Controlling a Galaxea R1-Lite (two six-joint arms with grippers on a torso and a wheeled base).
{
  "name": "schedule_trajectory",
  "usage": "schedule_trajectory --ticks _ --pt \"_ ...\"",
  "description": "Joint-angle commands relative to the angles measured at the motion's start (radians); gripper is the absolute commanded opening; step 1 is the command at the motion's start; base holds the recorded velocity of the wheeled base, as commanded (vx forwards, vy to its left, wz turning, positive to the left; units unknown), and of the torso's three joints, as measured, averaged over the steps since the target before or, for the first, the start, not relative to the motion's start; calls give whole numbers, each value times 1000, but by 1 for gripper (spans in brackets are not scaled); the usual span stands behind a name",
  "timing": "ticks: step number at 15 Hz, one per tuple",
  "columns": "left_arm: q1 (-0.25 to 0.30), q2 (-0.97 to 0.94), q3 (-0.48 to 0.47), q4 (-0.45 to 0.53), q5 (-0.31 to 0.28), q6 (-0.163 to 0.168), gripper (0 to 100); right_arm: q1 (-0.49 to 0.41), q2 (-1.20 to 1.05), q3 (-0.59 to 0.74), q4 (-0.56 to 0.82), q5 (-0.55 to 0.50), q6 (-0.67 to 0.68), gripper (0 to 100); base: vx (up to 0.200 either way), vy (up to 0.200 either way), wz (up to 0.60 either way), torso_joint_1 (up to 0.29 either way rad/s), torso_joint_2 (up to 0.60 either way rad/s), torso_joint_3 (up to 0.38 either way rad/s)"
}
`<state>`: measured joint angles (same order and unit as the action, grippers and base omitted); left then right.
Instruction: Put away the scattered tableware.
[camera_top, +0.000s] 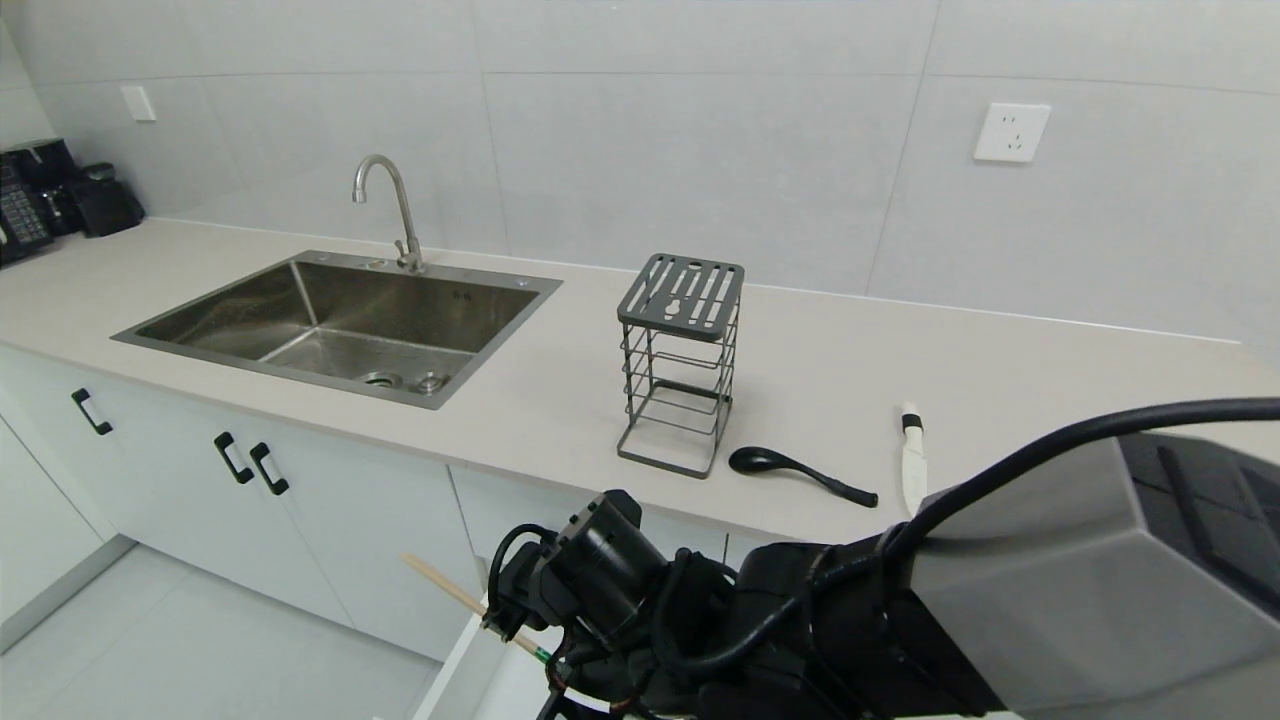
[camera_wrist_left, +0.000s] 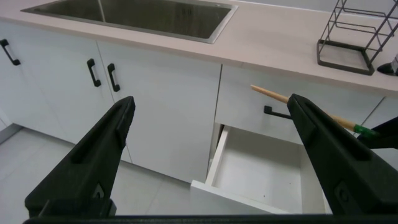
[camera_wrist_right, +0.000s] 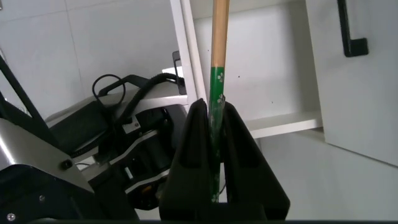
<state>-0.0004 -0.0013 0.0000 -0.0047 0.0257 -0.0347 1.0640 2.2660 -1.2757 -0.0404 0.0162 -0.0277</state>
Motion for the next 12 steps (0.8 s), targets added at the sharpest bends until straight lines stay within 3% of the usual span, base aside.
schedule_trajectory --ticks 1,12 --pt "-1 1 0 0 0 -1 100 -3 4 -2 1 -16 0 0 0 0 0 -183 373 183" --pt "0 1 0 0 0 -1 100 -7 38 -11 -50 -50 -3 0 0 0 0 -174 342 168"
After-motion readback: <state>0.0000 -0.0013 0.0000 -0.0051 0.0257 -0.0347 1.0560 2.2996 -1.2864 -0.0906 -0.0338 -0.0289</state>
